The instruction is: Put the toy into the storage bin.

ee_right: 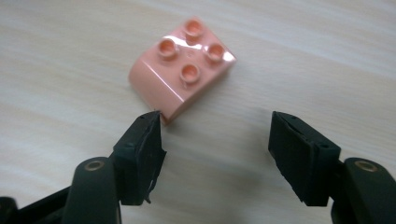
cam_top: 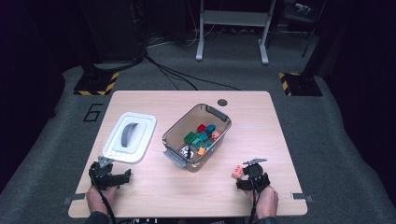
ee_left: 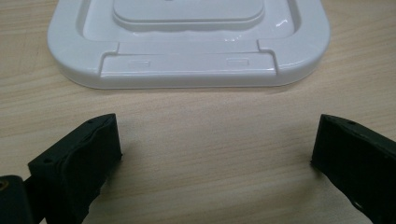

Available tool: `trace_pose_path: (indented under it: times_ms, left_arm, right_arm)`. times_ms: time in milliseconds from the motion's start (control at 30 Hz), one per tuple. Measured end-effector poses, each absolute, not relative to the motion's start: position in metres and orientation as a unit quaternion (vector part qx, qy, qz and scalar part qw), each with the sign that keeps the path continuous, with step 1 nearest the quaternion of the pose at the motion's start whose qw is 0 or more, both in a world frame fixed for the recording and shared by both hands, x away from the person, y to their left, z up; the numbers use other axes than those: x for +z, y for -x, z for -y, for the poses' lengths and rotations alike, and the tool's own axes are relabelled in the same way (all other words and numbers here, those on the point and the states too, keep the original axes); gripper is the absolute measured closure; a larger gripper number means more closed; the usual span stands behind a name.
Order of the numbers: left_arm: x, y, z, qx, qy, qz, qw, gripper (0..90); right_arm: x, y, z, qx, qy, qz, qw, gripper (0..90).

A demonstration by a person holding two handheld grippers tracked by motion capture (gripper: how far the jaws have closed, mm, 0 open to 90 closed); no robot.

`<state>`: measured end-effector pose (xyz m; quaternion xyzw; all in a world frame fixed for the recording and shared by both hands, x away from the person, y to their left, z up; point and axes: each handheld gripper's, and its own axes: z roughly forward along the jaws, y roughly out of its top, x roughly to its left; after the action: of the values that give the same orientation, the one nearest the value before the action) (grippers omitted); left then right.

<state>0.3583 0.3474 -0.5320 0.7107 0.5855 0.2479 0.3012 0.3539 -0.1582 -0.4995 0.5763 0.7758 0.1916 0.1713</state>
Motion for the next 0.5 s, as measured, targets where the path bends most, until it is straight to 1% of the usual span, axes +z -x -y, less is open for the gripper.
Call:
trace_pose_path:
  times_ms: [33, 167, 367, 433, 467, 500]
  left_arm:
    - [-0.532, -0.358, -0.347, 0.248, -0.711, -0.585, 0.301, 1.1]
    - [-0.532, -0.358, -0.347, 0.248, -0.711, -0.585, 0.301, 1.1]
    - [-0.532, -0.358, -0.347, 0.248, -0.711, -0.585, 0.301, 1.1]
    - [-0.532, -0.359, -0.347, 0.248, -0.711, -0.585, 0.301, 1.1]
    - [-0.532, -0.359, -0.348, 0.248, -0.711, -0.585, 0.301, 1.1]
    - [-0.532, -0.359, -0.347, 0.248, -0.711, -0.585, 0.301, 1.1]
  right_arm:
    - [-0.499, -0.356, 0.162, 0.188, -0.578, -0.773, 0.178, 34.6]
    - [-0.496, -0.363, 0.175, 0.21, -0.601, -0.752, 0.171, 32.7]
    - [-0.485, -0.375, 0.163, 0.254, -0.608, -0.737, 0.154, 24.9]
    - [-0.485, -0.379, 0.16, 0.257, -0.607, -0.736, 0.154, 24.8]
    - [-0.49, -0.388, 0.151, 0.247, -0.614, -0.735, 0.149, 29.7]
    - [-0.492, -0.39, 0.149, 0.241, -0.615, -0.736, 0.147, 32.1]
